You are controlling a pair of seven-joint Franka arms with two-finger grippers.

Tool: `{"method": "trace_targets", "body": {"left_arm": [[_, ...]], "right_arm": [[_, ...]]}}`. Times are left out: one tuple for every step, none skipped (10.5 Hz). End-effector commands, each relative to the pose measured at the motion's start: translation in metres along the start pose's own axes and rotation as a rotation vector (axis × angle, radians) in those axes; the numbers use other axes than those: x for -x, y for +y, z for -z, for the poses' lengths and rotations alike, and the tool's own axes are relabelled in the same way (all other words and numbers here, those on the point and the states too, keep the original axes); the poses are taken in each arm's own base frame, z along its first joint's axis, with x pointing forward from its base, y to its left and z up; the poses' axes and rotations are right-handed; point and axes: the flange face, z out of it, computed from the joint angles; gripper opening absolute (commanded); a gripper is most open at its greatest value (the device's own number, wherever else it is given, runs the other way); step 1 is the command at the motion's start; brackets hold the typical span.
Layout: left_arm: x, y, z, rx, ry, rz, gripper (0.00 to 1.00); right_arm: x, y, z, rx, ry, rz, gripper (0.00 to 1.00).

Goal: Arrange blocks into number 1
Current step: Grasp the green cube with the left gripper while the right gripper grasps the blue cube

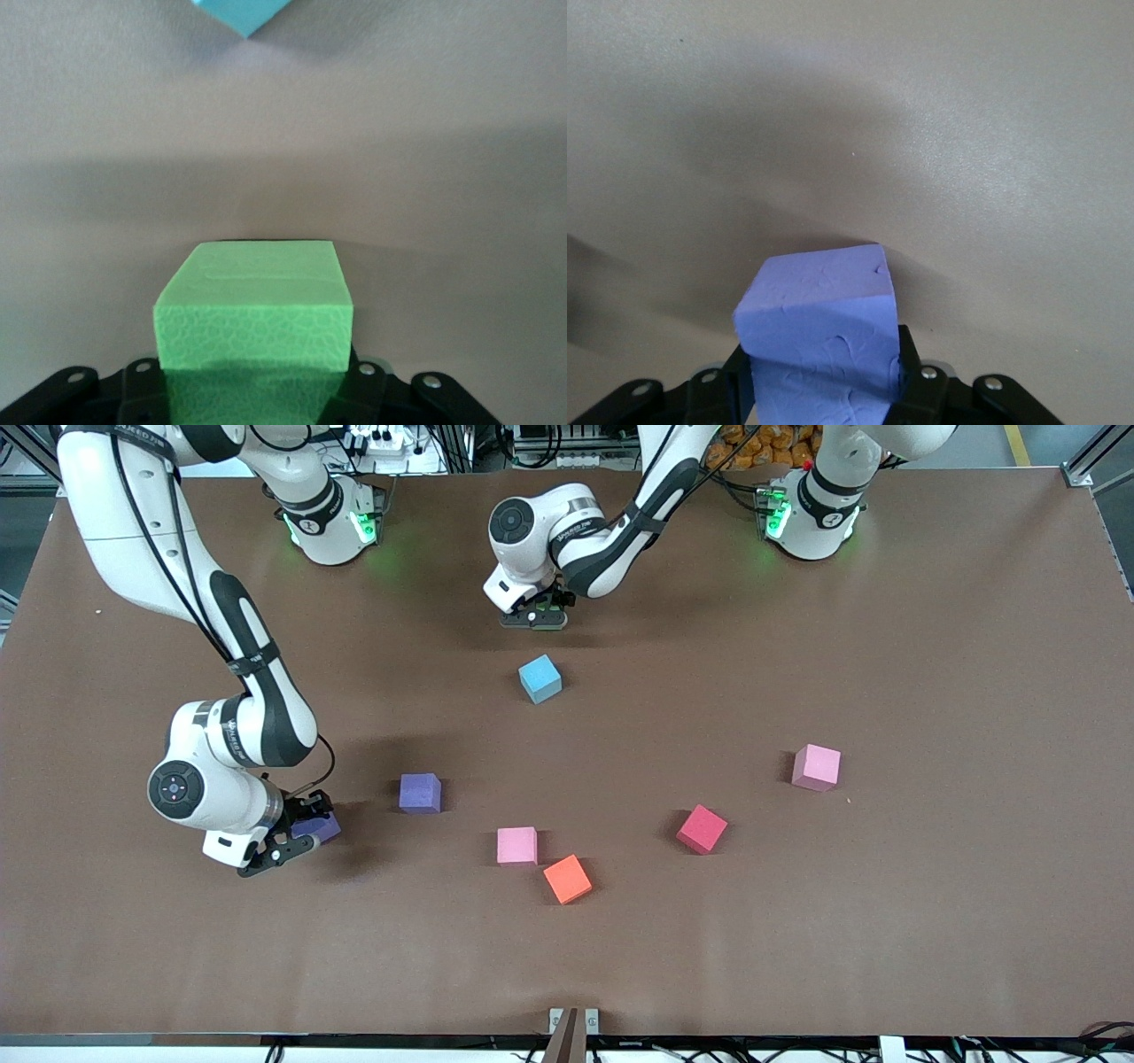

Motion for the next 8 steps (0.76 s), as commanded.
{"method": "trace_targets", "body": {"left_arm": [[-0.016, 0.014, 0.0, 0.019, 0.035, -0.042, 0.0], [-0.019, 0.014, 0.002, 0.022, 0.036, -0.046, 0.0], [-0.02, 0.014, 0.003, 0.024, 0.035, -0.058, 0.0], [-0.021, 0.014, 0.0, 0.022, 0.03, -0.054, 0.0], [-0.023, 0.018, 0.003, 0.032, 0.034, -0.053, 0.0], [-0.028, 0.021, 0.007, 0.044, 0.039, -0.048, 0.0], [-0.028, 0.021, 0.006, 0.045, 0.038, -0.048, 0.0], [-0.03, 0.024, 0.008, 0.051, 0.04, -0.047, 0.0]], "right_arm": [[0.001, -0.001, 0.013, 0.011, 0.019, -0.004, 0.63], [0.0, -0.003, 0.027, 0.017, 0.038, -0.012, 0.63], [-0.001, -0.005, 0.045, 0.024, 0.061, -0.032, 0.63], [-0.001, -0.006, 0.056, 0.029, 0.073, -0.055, 0.63], [-0.001, -0.006, 0.064, 0.03, 0.084, -0.081, 0.63], [-0.001, -0.006, 0.072, 0.032, 0.096, -0.114, 0.63], [-0.003, -0.013, 0.084, 0.033, 0.11, -0.15, 0.63], [-0.004, -0.018, 0.095, 0.034, 0.126, -0.196, 0.63]]}}
